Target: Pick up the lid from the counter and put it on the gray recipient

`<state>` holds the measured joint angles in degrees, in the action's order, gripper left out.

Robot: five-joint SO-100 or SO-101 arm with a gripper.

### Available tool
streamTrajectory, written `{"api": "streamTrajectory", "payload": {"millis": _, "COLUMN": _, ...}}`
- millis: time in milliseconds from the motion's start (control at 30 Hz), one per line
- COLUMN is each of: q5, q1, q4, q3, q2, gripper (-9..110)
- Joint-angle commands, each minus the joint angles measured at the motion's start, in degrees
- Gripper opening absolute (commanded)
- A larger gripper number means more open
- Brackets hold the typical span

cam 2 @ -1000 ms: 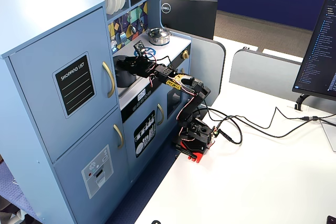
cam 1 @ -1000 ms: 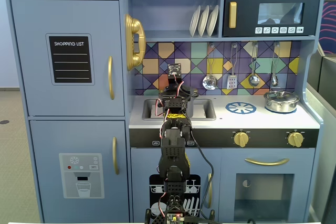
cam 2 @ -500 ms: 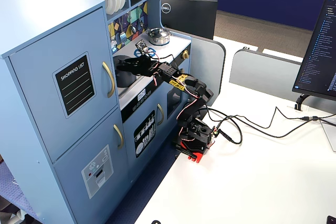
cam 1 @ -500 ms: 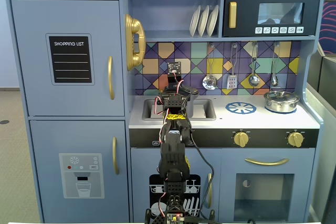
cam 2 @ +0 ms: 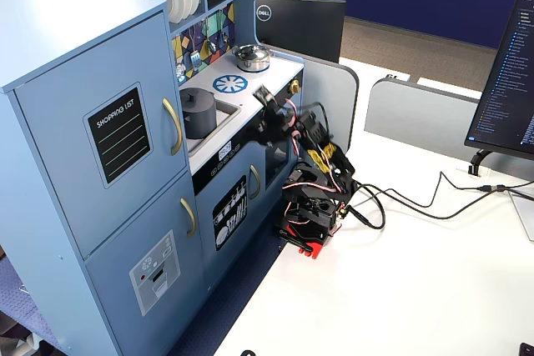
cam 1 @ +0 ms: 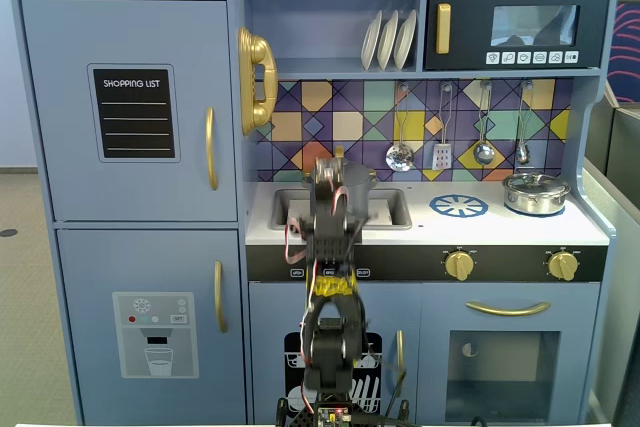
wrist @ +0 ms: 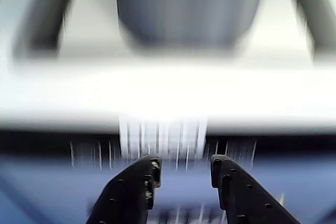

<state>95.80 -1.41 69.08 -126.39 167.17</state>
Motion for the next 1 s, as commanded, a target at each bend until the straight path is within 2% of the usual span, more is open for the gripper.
{"api": "streamTrajectory", "payload": {"millis": 0, "q5": -2.5, "q1": -1.1, "q4": -1.0, "q3": -14.6, "q2": 7.9, "gripper": 0}}
{"api": "streamTrajectory", "payload": {"millis": 67, "q5": -4.5, "q1": 0.3, "q4": 0.6, "q3": -22.8, "q2": 11.9, "gripper": 0}}
{"api": "streamTrajectory", "payload": {"millis": 167, "q5": 1.2, "q1": 1.9, "q4": 7.0, "q3": -31.7, "q2": 14.9, "gripper": 0}}
{"api": "streamTrajectory", "payload": {"millis": 300, "q5": -3.8, "q1": 1.8, "q4": 11.2, "q3": -39.8, "q2": 14.9, "gripper": 0}}
{"api": "streamTrajectory", "payload": {"millis": 400, "q5": -2.1, "q1": 0.4, "q4": 14.4, "q3": -45.3, "q2": 14.9, "gripper": 1}}
{"api": "streamTrajectory", "payload": {"millis": 600, "q5": -9.2, "q1": -0.5, "q4": 18.6, "q3": -45.6, "q2": 14.9, "gripper": 5}}
{"api": "streamTrajectory", "payload": {"millis": 967, "q5": -9.3, "q1": -2.8, "q4": 18.5, "q3": -45.6, "q2": 14.9, "gripper": 6}}
